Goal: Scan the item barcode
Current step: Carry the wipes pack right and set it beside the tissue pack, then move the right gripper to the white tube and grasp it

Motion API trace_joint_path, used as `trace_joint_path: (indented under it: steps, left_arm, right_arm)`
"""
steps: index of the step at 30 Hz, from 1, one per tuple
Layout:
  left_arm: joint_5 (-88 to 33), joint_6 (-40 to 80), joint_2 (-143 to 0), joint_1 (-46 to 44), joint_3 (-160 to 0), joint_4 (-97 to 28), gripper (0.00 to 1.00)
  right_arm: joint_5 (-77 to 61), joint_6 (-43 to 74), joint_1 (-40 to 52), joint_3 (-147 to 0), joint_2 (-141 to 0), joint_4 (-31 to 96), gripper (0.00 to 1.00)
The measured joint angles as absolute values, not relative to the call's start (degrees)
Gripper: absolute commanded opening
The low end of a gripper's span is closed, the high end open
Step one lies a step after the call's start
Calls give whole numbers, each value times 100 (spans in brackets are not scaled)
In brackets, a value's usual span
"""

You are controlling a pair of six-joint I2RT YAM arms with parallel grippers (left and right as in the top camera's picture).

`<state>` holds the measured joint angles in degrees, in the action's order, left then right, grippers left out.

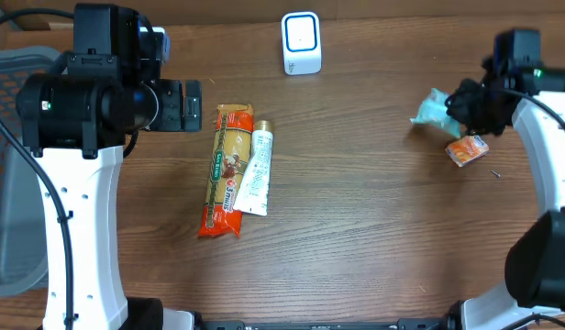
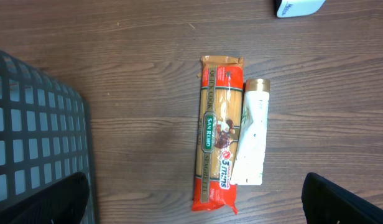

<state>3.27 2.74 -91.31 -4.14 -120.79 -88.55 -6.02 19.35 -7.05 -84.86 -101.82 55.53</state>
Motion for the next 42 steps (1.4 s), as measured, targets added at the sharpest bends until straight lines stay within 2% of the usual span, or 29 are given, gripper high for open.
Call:
trace_joint_path:
  steps: [3, 4, 9, 11, 16, 23, 30, 36, 42]
  left_arm:
    - [327, 274, -9131, -414, -12079, -8855, 100]
    - [327, 276, -9131, -414, -12079, -8855, 100]
    - [327, 276, -9131, -414, -12079, -8855, 100]
    - [329, 276, -9131, -414, -12079, -8855, 100]
    - [327, 276, -9131, -414, -12079, -8858, 100]
    - [327, 274, -9131, -414, -12079, -8855, 100]
    - [327, 274, -9131, -414, -12079, -8858, 100]
    - [329, 276, -9131, -414, -12079, -8855, 100]
    - [329, 274, -9131, -414, -12079, -8855, 100]
  right_arm:
    - [-628, 2130, -869, -7835, -10254, 4803, 4]
    - [-644, 2182, -902, -7664, -10263, 4615, 8]
    - [-655, 2283, -974, -7345, -10272, 4283, 11]
    - [-609, 2311, -1002, -7345, -10272, 4316, 22]
    - [-537, 2381, -1116, -7343, -10272, 4624, 40]
    - [-508, 2370, -1258, -7384, -10272, 5157, 41]
    - [-585, 2196, -1253, -8217, -10259, 6073, 42]
    - [-1612, 1619, -941, -8766, -10112, 6355, 43]
    - [-2434, 1354, -10, -8781, -10097, 6143, 59]
